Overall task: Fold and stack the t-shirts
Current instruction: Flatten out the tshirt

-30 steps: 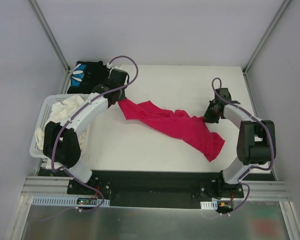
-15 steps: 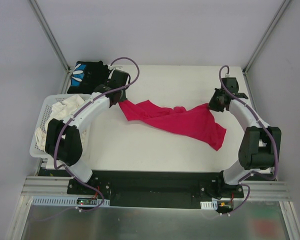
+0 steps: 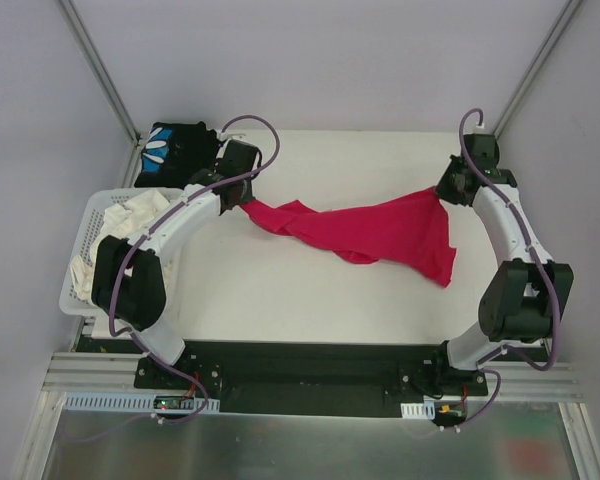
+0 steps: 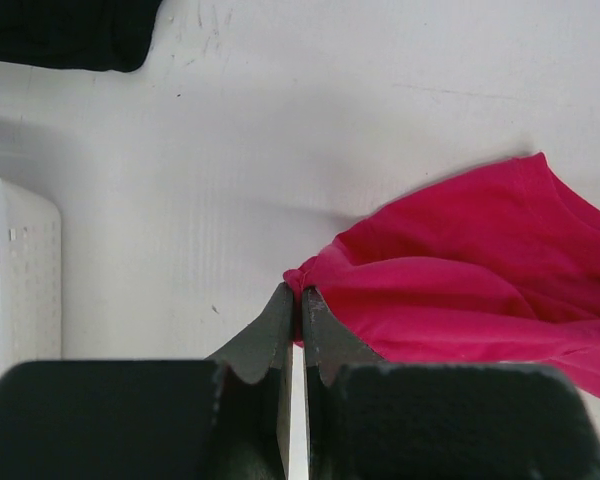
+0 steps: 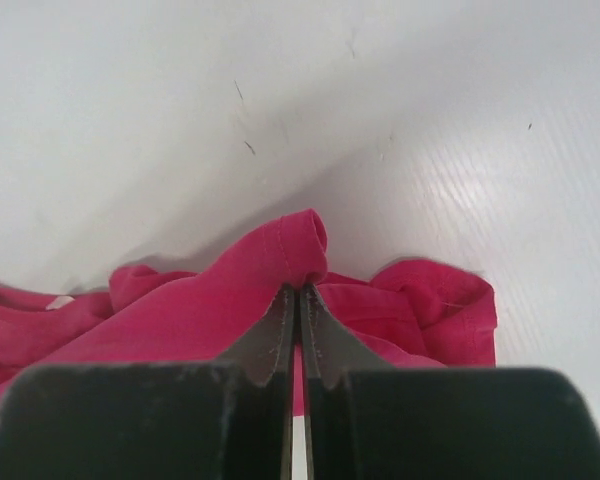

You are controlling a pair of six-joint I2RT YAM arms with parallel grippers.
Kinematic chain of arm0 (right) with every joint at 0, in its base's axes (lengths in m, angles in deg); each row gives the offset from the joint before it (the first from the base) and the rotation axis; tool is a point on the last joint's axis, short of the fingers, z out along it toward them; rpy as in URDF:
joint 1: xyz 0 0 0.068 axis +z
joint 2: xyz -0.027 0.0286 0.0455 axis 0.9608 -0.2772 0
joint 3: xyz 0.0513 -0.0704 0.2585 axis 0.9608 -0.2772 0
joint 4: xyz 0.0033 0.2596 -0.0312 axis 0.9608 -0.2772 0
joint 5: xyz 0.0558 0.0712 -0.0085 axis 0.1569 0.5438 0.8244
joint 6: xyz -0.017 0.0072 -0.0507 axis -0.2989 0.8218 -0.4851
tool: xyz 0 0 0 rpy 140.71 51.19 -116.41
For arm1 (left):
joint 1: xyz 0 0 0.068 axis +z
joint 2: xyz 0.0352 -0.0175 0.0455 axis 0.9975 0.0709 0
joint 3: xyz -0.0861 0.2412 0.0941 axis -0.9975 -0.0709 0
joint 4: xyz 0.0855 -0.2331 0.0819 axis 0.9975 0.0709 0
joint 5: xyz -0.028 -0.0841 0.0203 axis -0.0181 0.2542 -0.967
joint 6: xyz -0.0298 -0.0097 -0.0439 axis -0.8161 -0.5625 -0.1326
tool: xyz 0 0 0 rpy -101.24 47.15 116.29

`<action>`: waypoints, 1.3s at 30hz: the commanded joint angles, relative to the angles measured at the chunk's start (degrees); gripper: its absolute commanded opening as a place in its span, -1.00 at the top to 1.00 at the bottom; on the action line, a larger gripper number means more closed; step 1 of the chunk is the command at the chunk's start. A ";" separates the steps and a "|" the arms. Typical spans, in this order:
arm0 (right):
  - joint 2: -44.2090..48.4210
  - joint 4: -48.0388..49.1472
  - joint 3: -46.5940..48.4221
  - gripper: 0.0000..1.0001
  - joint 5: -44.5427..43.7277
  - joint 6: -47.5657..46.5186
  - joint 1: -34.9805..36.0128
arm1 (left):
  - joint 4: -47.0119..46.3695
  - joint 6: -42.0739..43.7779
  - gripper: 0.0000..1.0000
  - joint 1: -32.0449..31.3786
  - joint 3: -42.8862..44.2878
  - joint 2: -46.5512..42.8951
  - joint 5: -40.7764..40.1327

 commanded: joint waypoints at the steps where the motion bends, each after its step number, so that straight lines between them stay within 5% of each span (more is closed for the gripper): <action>1: 0.79 -3.61 10.44 0.98 -2.93 -2.18 -0.37 | 0.27 -1.23 1.00 -0.36 -0.30 0.42 -0.02; 9: -4.84 -10.37 27.07 0.98 -1.08 -4.02 -0.10 | -0.52 -2.02 1.00 -0.36 -1.36 -1.33 -1.15; 18: -2.74 -11.88 28.15 0.98 -0.21 -6.49 0.77 | -1.84 -2.11 1.00 -0.27 0.83 -1.07 -1.95; 26: 1.57 -7.04 17.60 0.98 -0.90 -10.77 3.50 | -2.11 1.58 1.00 -0.09 12.78 4.37 -0.72; 39: 4.65 -7.22 24.90 0.98 -5.03 -13.69 4.47 | 0.09 8.52 1.00 -0.01 31.51 1.22 -3.88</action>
